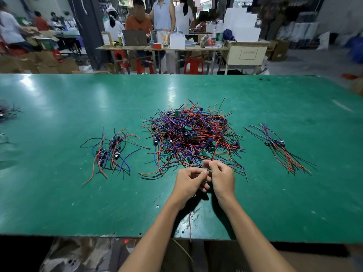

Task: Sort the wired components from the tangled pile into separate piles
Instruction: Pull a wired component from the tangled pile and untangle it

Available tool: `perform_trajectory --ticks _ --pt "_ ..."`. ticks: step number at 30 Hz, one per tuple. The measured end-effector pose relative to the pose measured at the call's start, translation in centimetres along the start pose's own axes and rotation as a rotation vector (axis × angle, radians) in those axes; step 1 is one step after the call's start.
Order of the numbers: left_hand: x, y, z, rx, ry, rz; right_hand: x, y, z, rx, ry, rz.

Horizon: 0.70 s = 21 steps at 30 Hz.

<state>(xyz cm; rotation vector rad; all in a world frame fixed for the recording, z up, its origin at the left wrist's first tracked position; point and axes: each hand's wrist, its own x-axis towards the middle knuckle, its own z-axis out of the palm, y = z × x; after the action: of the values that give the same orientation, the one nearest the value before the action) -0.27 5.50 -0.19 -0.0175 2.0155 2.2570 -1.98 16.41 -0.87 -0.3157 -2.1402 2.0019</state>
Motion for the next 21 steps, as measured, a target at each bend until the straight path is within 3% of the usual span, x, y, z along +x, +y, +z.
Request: perform_trajectory --ticks 8,12,15,18,21 --pt "-0.4 0.4 0.2 -0.036 -0.030 -0.019 3.2 -2.5 -0.3 0.023 0.097 0.061" --pt "-0.5 0.2 -0.2 0.028 -0.090 -0.008 5.6 -4.7 -1.1 0.280 0.195 0.237" --pt "-0.5 0.1 -0.7 0.001 -0.082 -0.008 7.0 -6.0 -3.6 0.389 0.165 0.233" --pt "0.0 0.5 -0.6 -0.121 -0.013 -0.026 6.3 -5.6 -4.9 0.284 0.028 0.112" --pt "0.8 1.3 -0.4 -0.297 0.058 -0.082 3.9 -3.4 -4.0 -0.052 -0.112 -0.083"
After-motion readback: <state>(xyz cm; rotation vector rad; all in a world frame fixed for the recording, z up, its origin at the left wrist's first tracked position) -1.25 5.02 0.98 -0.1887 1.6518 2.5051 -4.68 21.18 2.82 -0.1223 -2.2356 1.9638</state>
